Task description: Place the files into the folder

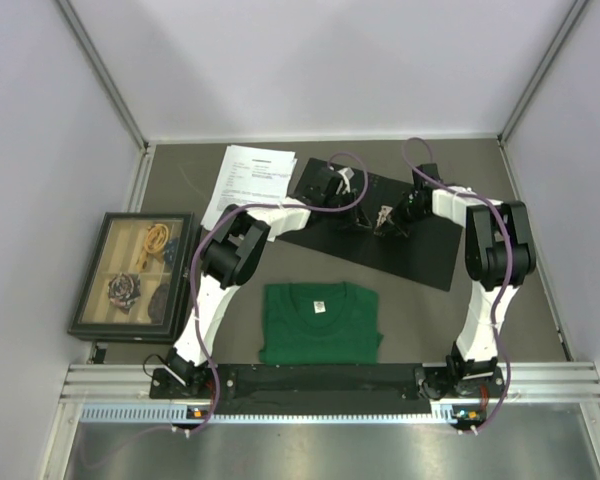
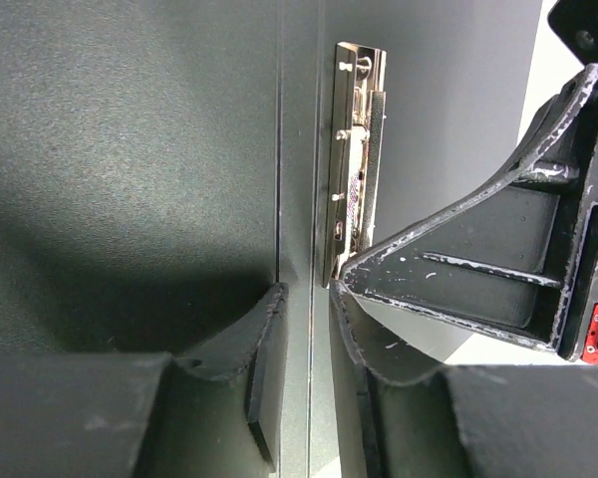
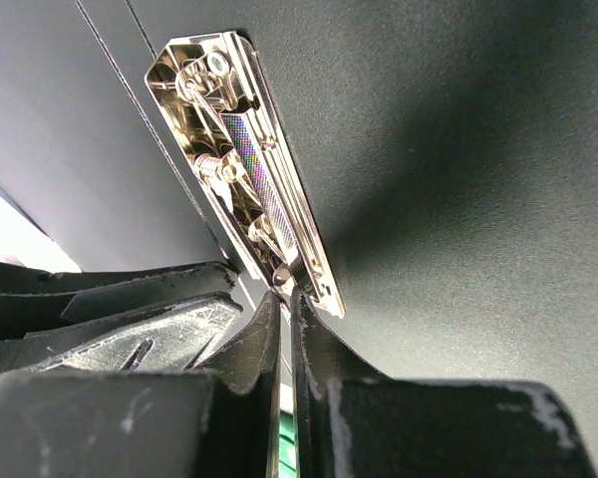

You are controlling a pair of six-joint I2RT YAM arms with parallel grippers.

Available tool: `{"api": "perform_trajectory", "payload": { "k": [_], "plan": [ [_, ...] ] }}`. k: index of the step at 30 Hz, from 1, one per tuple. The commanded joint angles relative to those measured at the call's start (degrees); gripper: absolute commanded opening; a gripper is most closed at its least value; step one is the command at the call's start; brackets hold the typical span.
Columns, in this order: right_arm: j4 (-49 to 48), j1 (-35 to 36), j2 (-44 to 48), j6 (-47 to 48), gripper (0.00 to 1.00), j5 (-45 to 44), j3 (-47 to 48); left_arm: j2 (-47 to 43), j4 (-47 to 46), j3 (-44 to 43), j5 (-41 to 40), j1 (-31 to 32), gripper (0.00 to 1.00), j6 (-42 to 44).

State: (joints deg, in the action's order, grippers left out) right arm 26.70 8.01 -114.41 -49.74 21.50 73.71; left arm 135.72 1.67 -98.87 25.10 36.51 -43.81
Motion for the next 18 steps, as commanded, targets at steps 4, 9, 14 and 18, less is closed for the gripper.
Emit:
{"api": "perform_trajectory", "payload": {
  "k": [4, 9, 14, 18],
  "plan": [
    [9.07, 1.57, -6.78, 1.04, 0.00, -8.32, -4.72, 0.16, -3.59, 8.16, -3.57, -0.21, 0.29, -3.64],
    [12.06, 1.13, -6.79, 1.39, 0.00, -8.40, -1.74, -0.72, -5.45, 10.54, -4.54, -0.30, 0.29, -5.40],
    [4.86, -1.51, -1.96, 7.26, 0.00, -3.31, -3.67, -0.72, -8.60, 13.08, -2.43, -0.56, 0.30, -7.34],
    [2.40, -1.51, -0.47, 15.35, 0.00, 2.75, -1.74, -0.11, -12.74, 16.86, -1.02, -1.79, 0.30, -10.50]
  ]
}}
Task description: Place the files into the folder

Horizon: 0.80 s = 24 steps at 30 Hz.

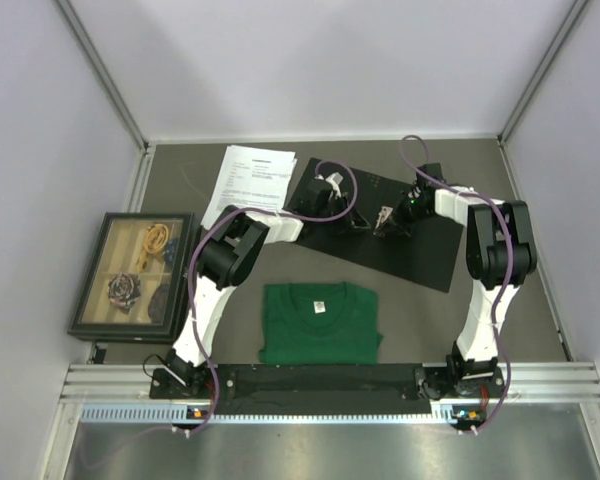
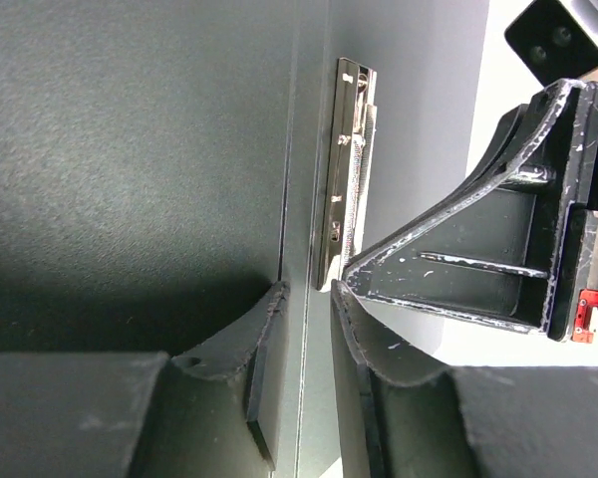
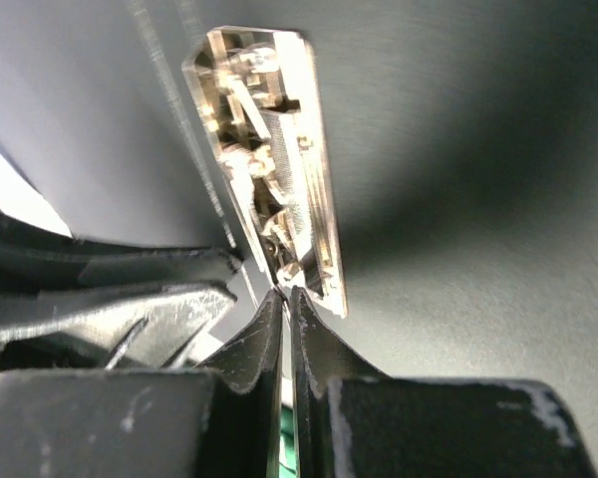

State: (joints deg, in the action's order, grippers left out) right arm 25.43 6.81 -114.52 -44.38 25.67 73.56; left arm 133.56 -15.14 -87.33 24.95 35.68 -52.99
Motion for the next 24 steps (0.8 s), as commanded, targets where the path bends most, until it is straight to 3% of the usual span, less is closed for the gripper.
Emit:
{"api": "perform_trajectory", "payload": {
  "k": [1, 7, 11, 16, 18, 22, 24],
  "plan": [
    [4.36, -0.30, -0.01, 10.36, 0.00, -1.33, -1.14, 2.06, 3.97, 5.41, -0.78, -1.31, 0.30, -1.24],
    [16.10, 1.19, -3.42, 20.55, 0.00, -3.60, 9.83, 0.13, 5.64, 3.75, -1.39, -0.79, 0.31, 2.10],
    [23.69, 1.54, -6.24, 22.85, 0.00, -11.67, 15.21, -1.72, 10.47, 1.12, -3.94, -0.35, 0.33, 5.70],
    [22.47, 1.37, -5.45, 23.11, 0.00, -12.23, 12.93, -1.55, 9.95, 1.46, -3.15, -0.17, 0.33, 4.83],
    [19.49, 1.02, -4.23, 23.81, 0.00, -8.28, 11.79, -1.55, 10.04, 1.55, -3.07, -0.17, 0.33, 5.27],
    [18.08, 0.13, -2.82, 24.43, 0.00, -3.18, 14.67, -2.42, 8.55, 2.95, -2.28, 0.00, 0.38, 5.44],
    [17.46, -0.13, -2.55, 24.52, 0.00, -0.63, 16.87, -3.21, 7.67, 3.13, -1.66, 0.18, 0.45, 5.88]
  ]
}}
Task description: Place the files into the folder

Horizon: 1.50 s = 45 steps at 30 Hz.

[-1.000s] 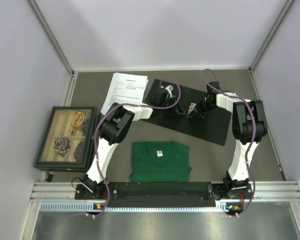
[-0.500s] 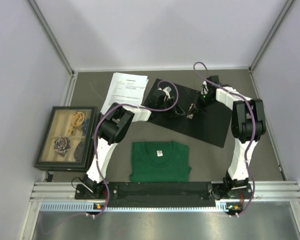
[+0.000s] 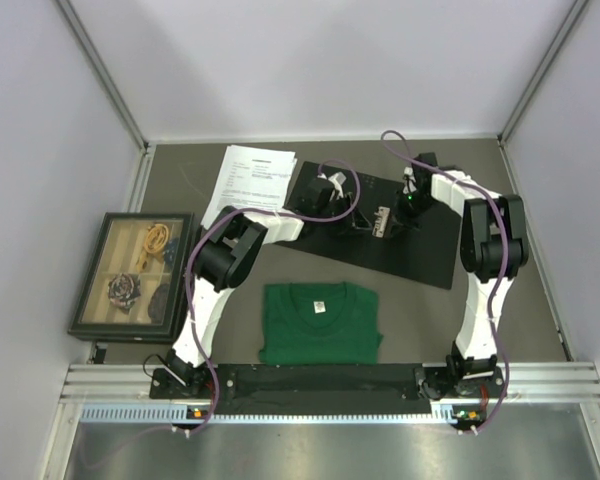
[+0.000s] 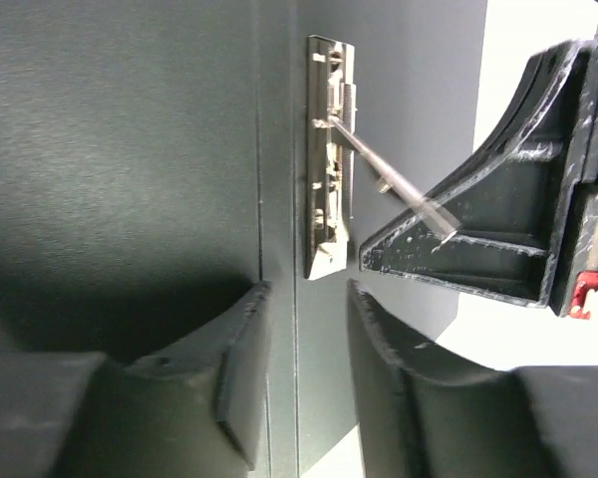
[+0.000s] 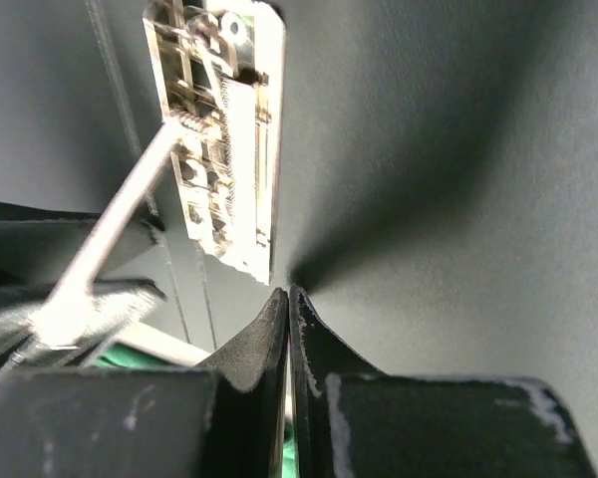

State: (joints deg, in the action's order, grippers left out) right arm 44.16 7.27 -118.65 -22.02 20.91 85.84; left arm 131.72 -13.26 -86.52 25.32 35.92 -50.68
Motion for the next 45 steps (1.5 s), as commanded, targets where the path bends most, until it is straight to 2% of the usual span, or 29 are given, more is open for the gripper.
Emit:
{"api": "perform_trajectory", "payload": {
  "k": [1, 3, 4, 6, 10, 12, 13, 15, 21, 26, 31, 35, 40, 45],
  "plan": [
    [-2.05, -0.67, 2.02, 1.98, 0.00, 4.84, 4.68, -1.81, 5.96, 2.06, -1.86, 0.02, 0.47, 3.91],
    [-4.60, -1.55, 4.21, 1.11, 0.00, 6.42, 3.28, -2.78, 7.01, 1.10, -1.77, 0.11, 0.52, 5.14],
    [-7.22, -1.73, 4.91, 0.75, 0.09, 7.38, 2.76, -3.13, 7.71, 0.48, -1.59, 0.11, 0.53, 5.67],
    [-7.95, -2.08, 5.71, 1.01, 0.18, 8.71, 2.57, -4.54, 9.47, -1.10, -0.54, 0.11, 0.55, 6.73],
    [-11.02, -1.56, 7.11, 0.31, 0.44, 12.48, -0.14, -7.96, 11.05, -1.55, 0.17, 0.03, 0.57, 8.04],
    [-15.76, -0.94, 9.65, -1.61, 0.53, 14.77, -3.92, -10.60, 12.02, -1.72, 0.08, 0.03, 0.59, 9.45],
    [-17.51, -0.59, 10.71, -2.49, 0.61, 15.04, -5.50, -11.48, 12.98, -1.72, 0.17, 0.03, 0.62, 9.98],
    [-24.02, 0.29, 12.82, -5.30, 0.68, 17.23, -9.81, -14.38, 14.56, -1.63, 0.43, 0.03, 0.66, 11.73],
    [-38.93, 3.63, 12.92, -13.74, 0.72, 19.79, -16.67, -23.51, 17.65, 2.93, 0.78, -0.06, 0.79, 16.22],
    [-45.20, 3.98, 8.27, -16.31, 0.73, 18.56, -13.62, -32.03, 20.98, 9.34, -0.09, -0.76, 0.82, 19.47],
    [-38.72, 3.19, 3.52, -10.34, 0.73, 14.43, -3.60, -38.10, 23.18, 14.00, 0.78, -1.03, 0.82, 20.62],
    [-37.39, 2.23, -0.86, -9.09, 0.73, 16.00, 1.60, -40.84, 23.02, 18.22, 0.70, -1.03, 0.83, 19.92],
    [-36.78, 0.38, -7.29, -7.96, 0.73, 19.08, 10.63, -40.84, 22.40, 19.72, 3.15, -1.03, 0.83, 18.16],
    [-30.11, -1.11, -14.05, -4.88, 0.73, 19.17, 20.23, -39.70, 21.87, 19.81, 3.42, -0.68, 0.84, 16.67]
  ]
}}
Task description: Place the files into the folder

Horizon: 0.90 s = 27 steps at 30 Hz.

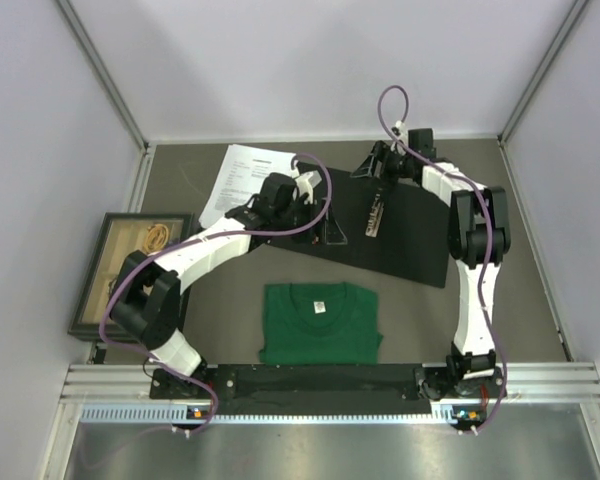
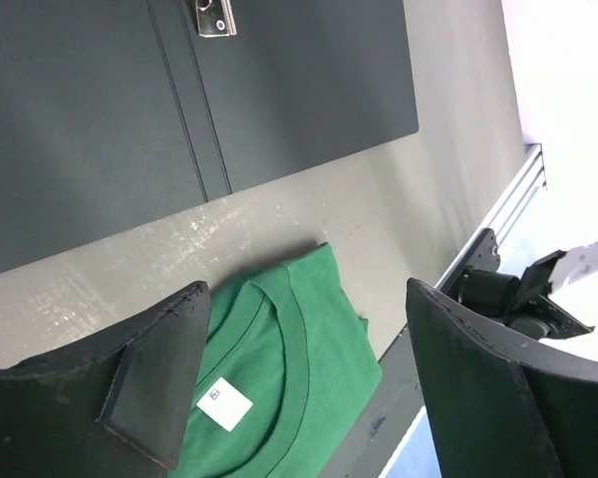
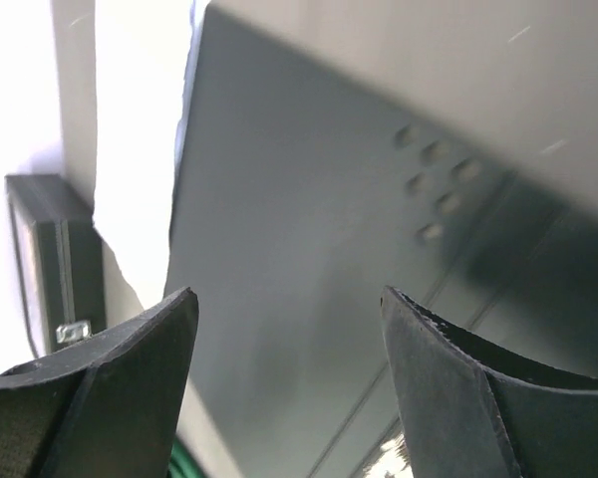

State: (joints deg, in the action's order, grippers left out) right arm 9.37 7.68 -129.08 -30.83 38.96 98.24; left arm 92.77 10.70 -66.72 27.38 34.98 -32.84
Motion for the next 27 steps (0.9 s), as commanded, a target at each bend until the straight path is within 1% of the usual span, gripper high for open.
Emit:
{"api": "perform_trajectory", "payload": {
  "k": [1, 3, 5, 7, 8, 9, 10, 11, 12, 13, 14, 16, 17, 18, 19, 21, 23, 24, 25, 26, 27],
  "plan": [
    [6.26, -1.88, -3.81, 5.59, 0.73, 0.86, 10.37, 0.38, -2.17, -0.43, 1.54, 0.35, 0.84, -1.43],
    [9.61, -2.06, -2.94, 7.18, 0.73, -0.97, 11.27, 2.05, -2.70, -1.22, 1.54, 0.61, 0.83, -2.05],
    [11.37, -2.06, 1.09, 8.85, 0.73, -4.14, 10.05, 6.18, -2.62, -3.50, 0.58, 0.88, 0.81, -2.14],
    [17.68, -2.06, 5.73, 8.68, 0.74, -13.17, 8.73, 11.26, -2.53, -6.47, 0.14, 0.97, 0.77, -1.88],
    [20.66, -2.14, 7.24, 8.25, 0.74, -17.21, 8.03, 13.12, -2.53, -7.54, -0.21, 0.97, 0.71, -1.70],
    [23.65, -2.41, 8.91, 7.89, 0.75, -22.73, 7.07, 14.79, -3.22, -9.81, -0.22, 0.97, 0.69, -1.88],
    [23.42, -2.58, 11.19, 6.50, 0.75, -24.35, 2.18, 18.20, -4.10, -10.79, -0.22, 1.05, 0.68, -2.22],
    [22.29, -3.54, 15.65, 5.70, 0.75, -25.07, -1.34, 19.89, -4.89, -12.02, 0.65, 1.14, 0.65, -2.49],
    [20.45, -3.99, 18.39, 5.08, 0.75, -24.20, -5.21, 21.47, -6.38, -14.64, 0.75, 1.05, 0.59, -3.01],
    [16.25, -4.25, 20.77, 4.12, 0.75, -23.67, -12.56, 24.27, -7.18, -15.97, 0.66, 1.23, 0.57, -3.54],
    [15.25, -4.52, 24.19, 4.02, 0.76, -23.41, -15.50, 25.60, -7.97, -17.29, 0.84, 1.23, 0.55, -4.16],
    [15.67, -4.52, 26.15, 4.98, 0.76, -23.93, -20.69, 29.72, -9.29, -22.02, 0.49, 1.14, 0.52, -5.13],
    [15.77, -4.61, 27.03, 4.99, 0.76, -24.63, -22.02, 31.14, -9.29, -23.79, 0.31, 1.14, 0.51, -5.65],
    [15.51, -4.69, 28.51, 4.82, 0.76, -24.55, -23.34, 34.11, -9.21, -27.81, -0.04, 1.14, 0.50, -6.44],
    [14.90, -4.61, 29.40, 4.47, 0.76, -23.94, -26.22, 35.62, -8.51, -29.77, -0.13, 1.14, 0.49, -7.06],
    [13.05, -4.61, 31.94, 3.85, 0.76, -22.36, -28.61, 39.83, -8.06, -34.76, -0.48, 1.14, 0.45, -9.24],
    [12.43, -4.61, 33.18, 3.32, 0.76, -22.26, -30.73, 42.48, -7.80, -37.59, -0.48, 1.05, 0.41, -11.18],
    [12.69, -4.61, 33.71, 3.32, 0.76, -22.87, -30.91, 44.67, -8.67, -39.09, -0.05, 1.14, 0.41, -13.98],
    [12.61, -4.61, 34.24, 3.58, 0.77, -23.05, -30.74, 45.65, -10.16, -39.19, 2.05, 1.23, 0.40, -15.83],
    [12.87, -4.78, 34.42, 3.76, 0.77, -23.23, -30.47, 46.53, -13.83, -39.36, 2.76, 1.14, 0.39, -17.68],
    [13.65, -4.78, 34.59, 3.93, 0.77, -23.58, -29.78, 48.19, -14.99, -39.80, 3.55, 1.14, 0.38, -20.48]
  ]
}}
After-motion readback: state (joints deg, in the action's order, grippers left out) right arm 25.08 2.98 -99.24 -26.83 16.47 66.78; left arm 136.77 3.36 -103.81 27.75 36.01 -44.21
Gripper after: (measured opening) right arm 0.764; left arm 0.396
